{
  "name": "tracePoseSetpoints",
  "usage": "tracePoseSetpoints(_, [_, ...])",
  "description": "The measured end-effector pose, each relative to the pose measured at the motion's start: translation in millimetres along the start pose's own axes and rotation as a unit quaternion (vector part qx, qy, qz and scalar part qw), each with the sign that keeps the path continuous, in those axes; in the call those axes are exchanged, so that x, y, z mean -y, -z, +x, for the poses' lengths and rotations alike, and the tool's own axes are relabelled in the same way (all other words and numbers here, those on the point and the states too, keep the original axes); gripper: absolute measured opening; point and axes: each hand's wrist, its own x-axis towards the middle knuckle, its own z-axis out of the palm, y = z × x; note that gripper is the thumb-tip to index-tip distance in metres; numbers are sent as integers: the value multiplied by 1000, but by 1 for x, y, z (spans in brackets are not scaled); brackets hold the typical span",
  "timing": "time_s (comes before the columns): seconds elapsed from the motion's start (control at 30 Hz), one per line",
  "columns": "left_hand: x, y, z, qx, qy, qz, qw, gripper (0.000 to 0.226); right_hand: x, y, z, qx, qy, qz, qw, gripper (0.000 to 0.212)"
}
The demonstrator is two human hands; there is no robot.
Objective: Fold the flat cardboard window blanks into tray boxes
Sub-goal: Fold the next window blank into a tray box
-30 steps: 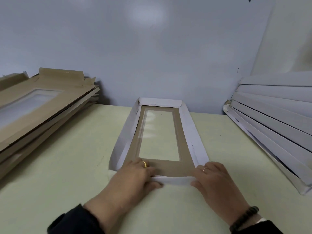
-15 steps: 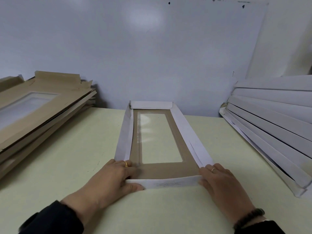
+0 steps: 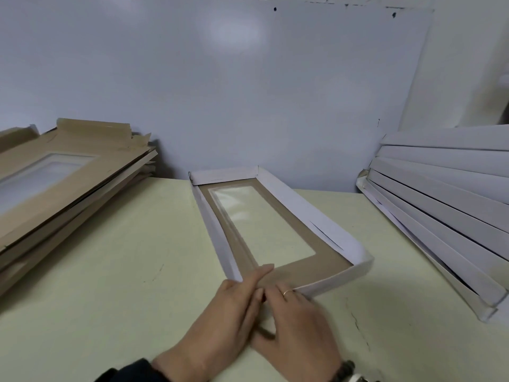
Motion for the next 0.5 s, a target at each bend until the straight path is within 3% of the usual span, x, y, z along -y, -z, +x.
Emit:
tracePoseSetpoints(0.1, [4, 0, -1, -108, -55, 62, 991, 39, -8, 4, 4, 0, -59, -1, 998, 45])
tracePoseSetpoints(0.17, [11, 3, -2, -156, -18, 75, 985, 41, -17, 9, 4, -8, -54, -1, 998, 38])
tracePoseSetpoints(0.27, [21, 0, -4, -79, 48, 93, 991, 32, -26, 21, 8, -69, -41, 53, 995, 30])
tracePoseSetpoints(0.33, [27, -4, -4, -38, 51, 126, 990, 28, -28, 37, 17, -119, -30, 70, 990, 28])
tracePoseSetpoints(0.5, [30, -6, -4, -17, 55, 160, 985, 28, -37, 93, 40, -223, 48, 53, 972, 14])
